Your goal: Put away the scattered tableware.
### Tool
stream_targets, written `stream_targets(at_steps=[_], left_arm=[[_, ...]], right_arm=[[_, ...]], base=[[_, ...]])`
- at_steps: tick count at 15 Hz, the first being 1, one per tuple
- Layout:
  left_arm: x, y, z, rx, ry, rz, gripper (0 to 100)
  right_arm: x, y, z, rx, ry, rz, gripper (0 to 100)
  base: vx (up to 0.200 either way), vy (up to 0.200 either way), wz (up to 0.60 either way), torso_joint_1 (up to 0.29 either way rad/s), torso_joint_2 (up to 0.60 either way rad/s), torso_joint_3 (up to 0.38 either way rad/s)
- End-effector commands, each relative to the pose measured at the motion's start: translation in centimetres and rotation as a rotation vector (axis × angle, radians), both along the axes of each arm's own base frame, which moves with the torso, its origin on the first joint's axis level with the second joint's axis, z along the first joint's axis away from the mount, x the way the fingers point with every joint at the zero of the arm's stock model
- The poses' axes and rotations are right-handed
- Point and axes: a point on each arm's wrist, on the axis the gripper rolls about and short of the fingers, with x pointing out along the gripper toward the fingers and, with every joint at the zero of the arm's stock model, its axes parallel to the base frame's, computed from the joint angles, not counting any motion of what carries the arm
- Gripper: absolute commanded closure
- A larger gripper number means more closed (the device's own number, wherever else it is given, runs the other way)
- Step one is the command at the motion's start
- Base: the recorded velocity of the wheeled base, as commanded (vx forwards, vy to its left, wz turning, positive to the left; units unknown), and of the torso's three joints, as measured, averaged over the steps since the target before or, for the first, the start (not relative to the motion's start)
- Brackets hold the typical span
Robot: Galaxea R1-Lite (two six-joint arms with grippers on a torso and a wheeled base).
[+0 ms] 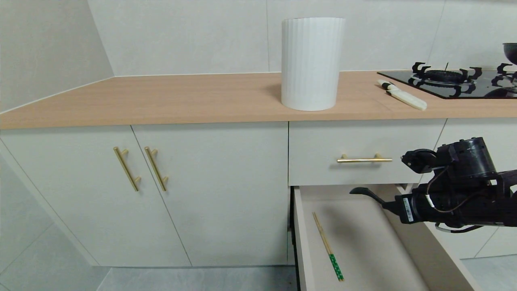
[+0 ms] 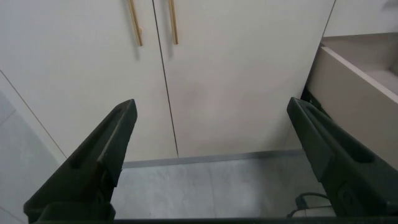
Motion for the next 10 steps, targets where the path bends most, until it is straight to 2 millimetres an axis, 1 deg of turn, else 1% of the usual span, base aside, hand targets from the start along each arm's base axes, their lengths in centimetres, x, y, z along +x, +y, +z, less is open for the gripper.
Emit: stream_targets(at_steps=[1,2,3,6,8,9,10], left_arm=[[0.0,0.0,0.0,0.000,0.000,0.000,0],[0.0,0.0,0.0,0.000,0.000,0.000,0],[0.0,0.0,0.0,0.000,0.000,0.000,0],[0.0,0.0,0.0,0.000,0.000,0.000,0],[0.0,0.0,0.0,0.000,0.000,0.000,0],[0.0,0.0,0.0,0.000,0.000,0.000,0],[0.0,0.0,0.0,0.000,0.000,0.000,0]], right_arm=[[0.3,0.1,-0.4,-0.004,0.015,0.000,100],[0.4,0.1,-0.7,-0.008,0.024,-0.001,100],[0.9,0.3,-1.4,-0.015,0.039,-0.004,100],[2.1,0.5,-2.6,-0.028,0.025,-0.025,100],[3.4,0.9,-4.7,-0.038,0.062,-0.032,100],[3.9,1.0,-5.3,-0.038,0.073,-0.034,100],[4.9,1.3,-7.3,-0.061,0.107,-0.050,100]], base=[[0.000,0.000,0.00,0.000,0.00,0.000],[0.000,0.000,0.00,0.000,0.00,0.000],[0.000,0.000,0.00,0.000,0.00,0.000],[0.000,0.000,0.00,0.000,0.00,0.000],[0.000,0.000,0.00,0.000,0.00,0.000],[0.000,0.000,0.00,0.000,0.00,0.000],[0.000,0.000,0.00,0.000,0.00,0.000]])
